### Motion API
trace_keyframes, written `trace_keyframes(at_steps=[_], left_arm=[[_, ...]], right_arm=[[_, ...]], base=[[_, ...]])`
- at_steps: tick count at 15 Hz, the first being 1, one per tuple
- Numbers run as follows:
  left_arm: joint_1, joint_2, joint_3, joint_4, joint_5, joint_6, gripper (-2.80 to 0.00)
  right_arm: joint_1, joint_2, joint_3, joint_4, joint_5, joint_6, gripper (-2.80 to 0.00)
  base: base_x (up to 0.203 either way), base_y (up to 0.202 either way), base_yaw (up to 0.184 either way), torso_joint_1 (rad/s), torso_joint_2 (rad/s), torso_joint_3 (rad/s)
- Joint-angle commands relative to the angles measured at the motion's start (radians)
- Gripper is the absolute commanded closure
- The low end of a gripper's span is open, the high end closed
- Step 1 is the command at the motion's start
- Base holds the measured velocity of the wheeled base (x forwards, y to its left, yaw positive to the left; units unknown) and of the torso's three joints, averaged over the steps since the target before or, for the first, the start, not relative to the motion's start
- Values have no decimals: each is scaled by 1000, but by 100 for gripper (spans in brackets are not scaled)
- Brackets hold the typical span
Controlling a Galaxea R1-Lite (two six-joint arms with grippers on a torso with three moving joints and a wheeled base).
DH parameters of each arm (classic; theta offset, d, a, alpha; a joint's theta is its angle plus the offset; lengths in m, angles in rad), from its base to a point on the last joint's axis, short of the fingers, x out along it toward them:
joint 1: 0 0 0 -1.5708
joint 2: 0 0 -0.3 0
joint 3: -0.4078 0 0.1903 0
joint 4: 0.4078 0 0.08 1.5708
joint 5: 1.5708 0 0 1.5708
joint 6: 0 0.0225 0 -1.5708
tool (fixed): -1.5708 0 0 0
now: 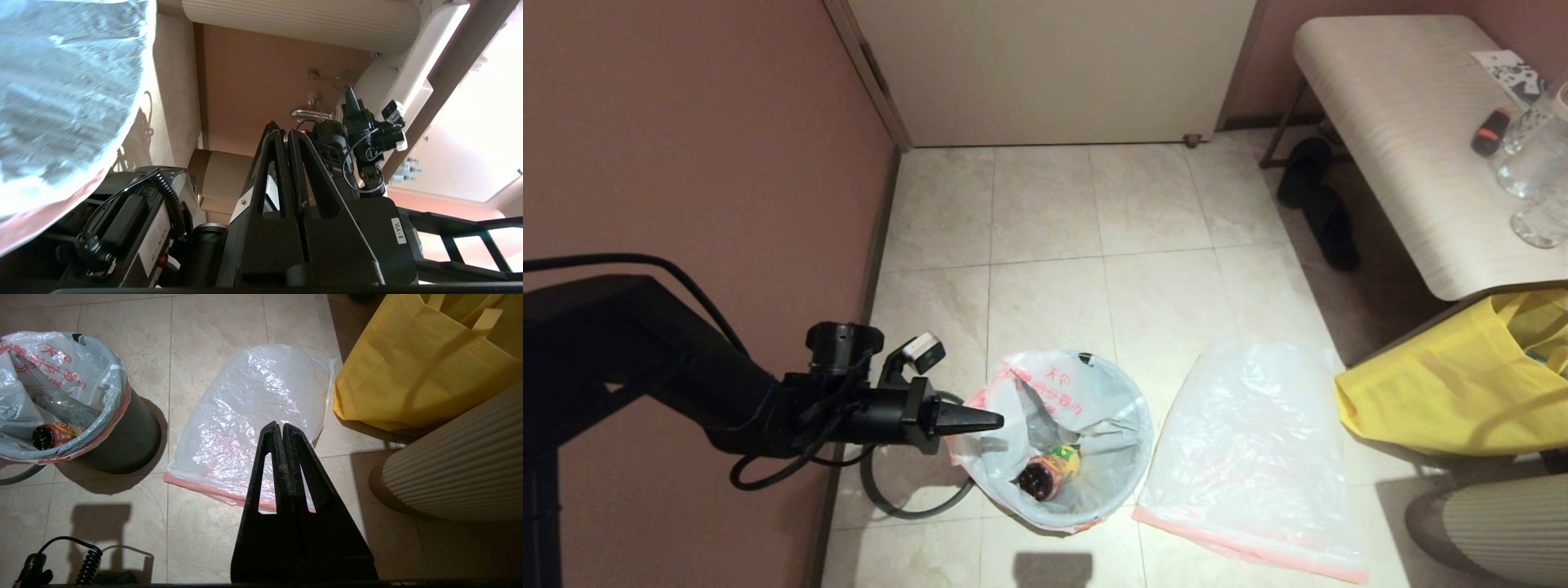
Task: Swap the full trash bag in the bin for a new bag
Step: Place the trash bag on the floor
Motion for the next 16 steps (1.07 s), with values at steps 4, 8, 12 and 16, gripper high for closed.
trace_keyframes(at_steps=[4, 8, 12, 16], left_arm=[[63, -174, 201, -61, 177, -3, 0], [90, -277, 351, -64, 481, -3, 0], [92, -265, 357, -67, 633, -3, -280], [89, -187, 333, -81, 719, -1, -280]], right_arm=[[0, 0, 0, 0, 0, 0, 0], [0, 1, 0, 0, 0, 1, 0], [0, 2, 0, -1, 0, 0, 0], [0, 1, 0, -1, 0, 1, 0]], base=[[0, 0, 0, 0, 0, 0], [0, 0, 0, 0, 0, 0], [0, 0, 0, 0, 0, 0], [0, 0, 0, 0, 0, 0]])
